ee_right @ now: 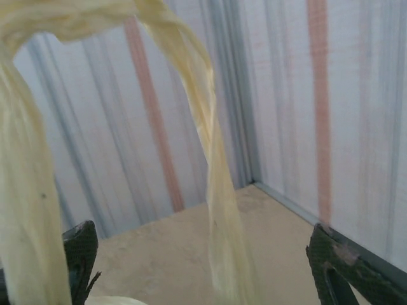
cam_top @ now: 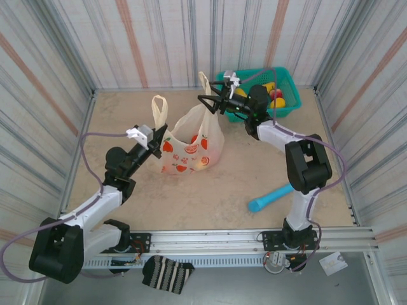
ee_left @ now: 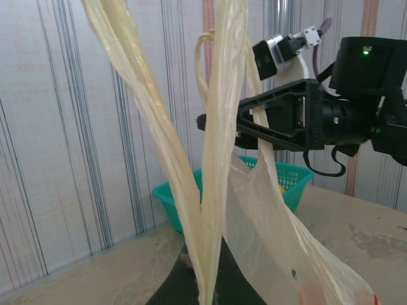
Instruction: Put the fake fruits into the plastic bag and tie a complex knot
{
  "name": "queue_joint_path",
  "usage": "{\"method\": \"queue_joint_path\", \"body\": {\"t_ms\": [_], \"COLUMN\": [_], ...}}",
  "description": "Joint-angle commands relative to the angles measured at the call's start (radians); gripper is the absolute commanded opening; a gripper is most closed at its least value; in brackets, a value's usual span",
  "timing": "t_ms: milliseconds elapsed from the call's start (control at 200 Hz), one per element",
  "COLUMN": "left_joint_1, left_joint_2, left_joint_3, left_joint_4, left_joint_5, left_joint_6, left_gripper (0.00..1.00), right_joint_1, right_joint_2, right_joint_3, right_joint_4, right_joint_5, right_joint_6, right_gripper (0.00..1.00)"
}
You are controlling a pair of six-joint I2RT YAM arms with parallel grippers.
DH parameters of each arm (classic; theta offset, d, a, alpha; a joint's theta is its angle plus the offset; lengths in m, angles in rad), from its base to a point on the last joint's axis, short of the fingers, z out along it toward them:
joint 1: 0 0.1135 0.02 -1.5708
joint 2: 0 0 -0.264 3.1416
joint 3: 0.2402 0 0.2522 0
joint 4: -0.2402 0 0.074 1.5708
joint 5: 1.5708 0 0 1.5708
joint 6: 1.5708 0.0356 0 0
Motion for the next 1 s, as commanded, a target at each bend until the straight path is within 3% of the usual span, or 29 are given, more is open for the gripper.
{"method": "queue_joint_path", "body": {"t_ms": [0, 60, 195, 381, 486, 671, 796, 992], "left_joint_1": [0.003, 0.004, 0.01, 0.015, 0.015, 0.007, 0.001, -0.002], "left_joint_2": [0.016, 0.03, 0.042, 0.033, 0.043, 0.125, 0.214, 0.287], "left_joint_3": [0.03, 0.036, 0.046, 0.11, 0.213, 0.393, 0.505, 0.522], "left_joint_4": [0.041, 0.045, 0.041, -0.09, -0.259, -0.452, -0.569, -0.543], "left_joint_5": [0.04, 0.047, 0.057, 0.074, 0.101, 0.212, 0.327, 0.42], "left_joint_6": [0.019, 0.018, 0.012, 0.002, -0.036, -0.144, -0.147, -0.195], "left_gripper": [0.0, 0.0, 0.0, 0.0, 0.0, 0.0, 0.0, 0.0], "right_joint_1": [0.028, 0.03, 0.018, 0.008, 0.052, 0.17, 0.207, 0.213], "right_joint_2": [0.053, 0.069, 0.07, -0.097, -0.244, -0.43, -0.499, -0.57], "right_joint_3": [0.094, 0.119, 0.139, 0.051, -0.018, -0.153, -0.232, -0.316], "right_joint_4": [-0.059, -0.093, -0.136, -0.301, -0.474, -0.611, -0.6, -0.568], "right_joint_5": [-0.174, -0.178, -0.132, 0.028, 0.176, 0.433, 0.473, 0.454], "right_joint_6": [0.065, 0.061, 0.054, -0.114, -0.331, -0.703, -0.835, -0.884], "right_gripper": [0.77, 0.66, 0.0, 0.0, 0.0, 0.0, 0.0, 0.0]}}
